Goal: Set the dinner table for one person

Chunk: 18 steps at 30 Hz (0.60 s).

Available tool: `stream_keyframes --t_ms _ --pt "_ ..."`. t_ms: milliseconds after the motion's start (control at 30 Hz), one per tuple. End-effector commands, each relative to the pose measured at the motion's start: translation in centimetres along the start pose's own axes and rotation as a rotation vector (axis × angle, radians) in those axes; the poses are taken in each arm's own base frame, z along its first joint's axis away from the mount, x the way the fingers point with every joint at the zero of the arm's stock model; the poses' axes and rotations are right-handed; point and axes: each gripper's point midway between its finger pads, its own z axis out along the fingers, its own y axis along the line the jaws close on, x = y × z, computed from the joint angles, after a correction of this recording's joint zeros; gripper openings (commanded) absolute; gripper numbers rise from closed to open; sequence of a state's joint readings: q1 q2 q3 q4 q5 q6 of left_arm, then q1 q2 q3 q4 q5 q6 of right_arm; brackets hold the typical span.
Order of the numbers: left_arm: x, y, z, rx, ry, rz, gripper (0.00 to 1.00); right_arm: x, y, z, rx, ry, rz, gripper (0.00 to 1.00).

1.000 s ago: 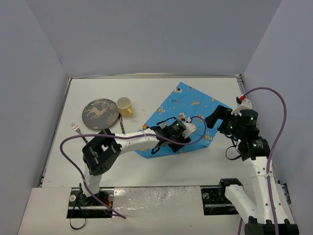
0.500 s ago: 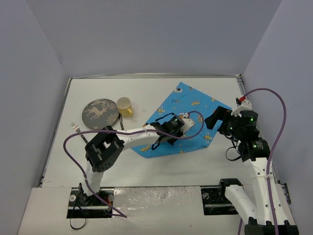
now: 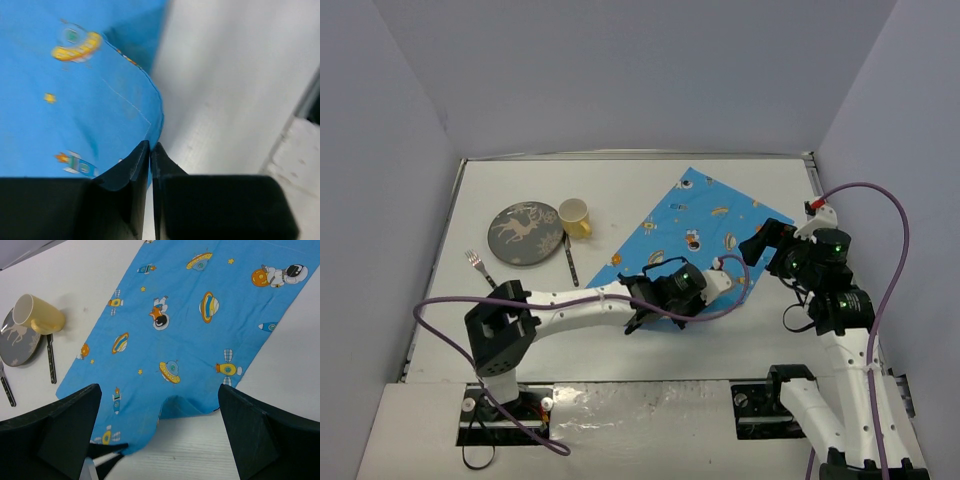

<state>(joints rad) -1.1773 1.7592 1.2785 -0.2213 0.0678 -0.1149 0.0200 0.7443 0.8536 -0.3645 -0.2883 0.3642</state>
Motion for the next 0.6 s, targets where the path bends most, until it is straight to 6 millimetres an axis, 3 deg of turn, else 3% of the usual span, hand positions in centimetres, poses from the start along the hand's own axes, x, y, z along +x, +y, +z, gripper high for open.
stream_keyframes --t_ms 0,33,167,333,400,500,567 --pt "1.4 -3.1 -1.1 0.056 0.002 -0.067 0.17 -1.8 0.9 -0.3 -0.027 -0.054 -0.008 1.00" --pt "1.7 -3.5 -1.3 0.061 0.005 -0.073 0.24 -1.8 0.8 -0.2 -0.019 -0.053 -0.005 1.00" --pt "1.5 -4.2 -2.6 0.071 -0.010 -0.090 0.31 -1.8 -0.2 0.9 0.037 -0.033 0.019 1.00" --pt "-1.4 -3.8 -5.8 0.061 -0.103 -0.114 0.67 -1.6 -3.2 4.1 0.190 0.029 0.047 1.00" --pt "-2.3 -2.8 -7.0 0.035 -0.131 -0.140 0.81 -1.5 -4.7 6.2 0.264 0.058 0.062 1.00" --pt "-3.4 -1.2 -8.6 0.018 -0.162 -0.212 0.91 -2.7 -6.2 8.7 0.345 0.053 0.061 1.00" --pt "-3.4 1.4 -9.8 -0.036 -0.159 -0.281 0.94 -4.2 -7.2 10.2 0.398 0.039 0.046 0.99"
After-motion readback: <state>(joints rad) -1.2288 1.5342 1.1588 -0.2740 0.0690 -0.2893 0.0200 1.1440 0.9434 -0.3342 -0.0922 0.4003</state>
